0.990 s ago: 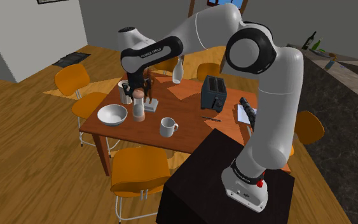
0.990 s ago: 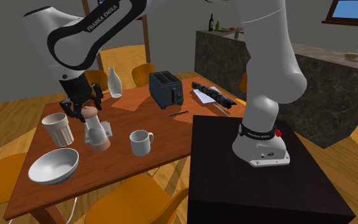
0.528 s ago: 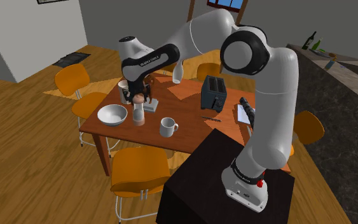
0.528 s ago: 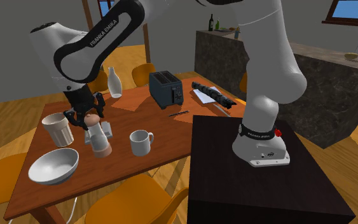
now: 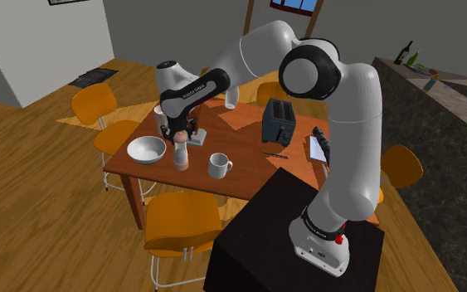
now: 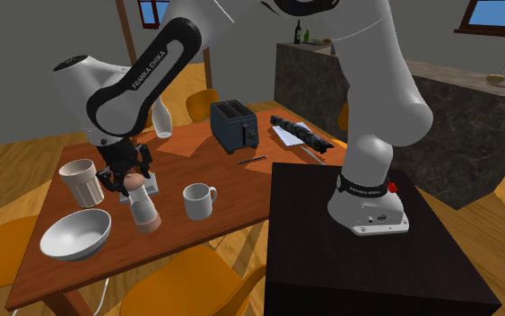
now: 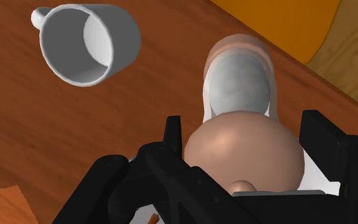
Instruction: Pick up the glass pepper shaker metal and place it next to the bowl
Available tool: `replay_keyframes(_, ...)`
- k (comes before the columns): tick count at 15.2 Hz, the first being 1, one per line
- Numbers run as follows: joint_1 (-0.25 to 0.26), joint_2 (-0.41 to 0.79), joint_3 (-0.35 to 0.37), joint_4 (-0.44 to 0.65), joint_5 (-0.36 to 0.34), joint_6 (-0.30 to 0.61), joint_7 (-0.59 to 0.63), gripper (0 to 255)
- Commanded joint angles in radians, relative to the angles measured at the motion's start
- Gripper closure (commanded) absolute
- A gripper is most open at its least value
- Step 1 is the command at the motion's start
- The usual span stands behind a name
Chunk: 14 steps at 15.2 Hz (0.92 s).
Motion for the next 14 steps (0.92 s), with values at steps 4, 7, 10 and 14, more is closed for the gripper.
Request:
replay_keyframes(4,0.002,0.043,-0.003,-0.004,-0.006,0.047,0.009,255)
replay_keyframes(7,0.003,0.070,-0.006,-0.004,-0.010,0.074,0.014,255)
replay_keyframes(10,0.004,0.099,-0.008,-0.003,-0.014,0.101,0.019,255)
replay_keyframes(14,0.006,0.138,-0.012,0.002,-0.019,0.136,0.026,255)
